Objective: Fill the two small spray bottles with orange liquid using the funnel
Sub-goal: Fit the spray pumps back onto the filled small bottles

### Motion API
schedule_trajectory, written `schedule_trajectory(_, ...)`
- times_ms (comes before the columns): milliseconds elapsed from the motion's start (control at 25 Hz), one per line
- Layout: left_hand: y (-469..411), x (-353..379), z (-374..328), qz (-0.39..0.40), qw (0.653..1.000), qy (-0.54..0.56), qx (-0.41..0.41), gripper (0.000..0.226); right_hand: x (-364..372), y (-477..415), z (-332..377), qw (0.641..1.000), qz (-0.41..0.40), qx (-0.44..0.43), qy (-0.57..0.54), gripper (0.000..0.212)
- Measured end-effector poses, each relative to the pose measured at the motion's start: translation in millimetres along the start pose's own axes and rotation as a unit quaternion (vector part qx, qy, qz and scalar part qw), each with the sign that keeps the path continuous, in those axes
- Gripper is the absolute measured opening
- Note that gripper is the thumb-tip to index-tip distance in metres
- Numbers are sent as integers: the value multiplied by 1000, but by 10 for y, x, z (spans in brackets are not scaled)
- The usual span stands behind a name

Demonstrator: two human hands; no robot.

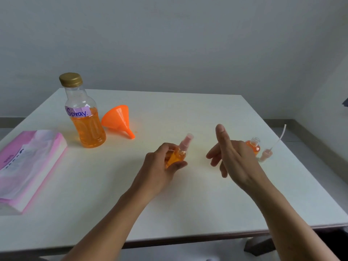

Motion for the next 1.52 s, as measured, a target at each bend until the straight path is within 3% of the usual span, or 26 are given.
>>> schedule_trajectory(320,32,38,63,-26,999,38,-22,53,-191,197,-481,980,41,-30,192,29)
schedule_trajectory(480,205,-55,104,-62,997,-5,-47,71,-269,209,-663,982,75,-28,170,14)
schedule_trajectory(640,599,-80,-18,-113,992,-54,-12,51,-444,188,-866,981,99,-9,168,12)
schedule_trajectory(800,778,289,-378,-80,995,-19,55,25,-748,138,-1250,970,112,90,194,15)
schedule_trajectory(960,529,869,-662,-8,999,11,49,23,-990,-8,-1488,983,0,139,119,6)
schedule_trajectory(1080,269,1217,-830,9,999,32,39,48,-1053,-156,-1573,983,-111,133,59,35)
schedule_trajectory(1160,129,1372,-900,16,998,44,33,62,-996,-262,-1578,983,-131,123,25,59)
schedule_trajectory(1240,29,1515,-936,34,997,57,29,61,-944,-365,-1635,981,-141,131,2,69)
schedule_trajectory(1320,-26,1603,-910,54,996,64,21,51,-912,-431,-1683,977,-163,136,-2,64)
schedule_trajectory(1440,-34,1611,-872,66,995,69,22,41,-911,-500,-1684,972,-203,114,-7,33)
schedule_trajectory(1520,11,1549,-874,66,995,63,30,40,-938,-530,-1683,970,-219,106,-19,25)
Point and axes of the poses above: each hand's wrist, its own y-axis away from the middle knuckle, its own x-axis out of the palm, z = x × y, the point moved 8 cm from there along -y, towards the middle knuckle, and after that the axes turned 7 degrees about -z, right-handed, at the moved point
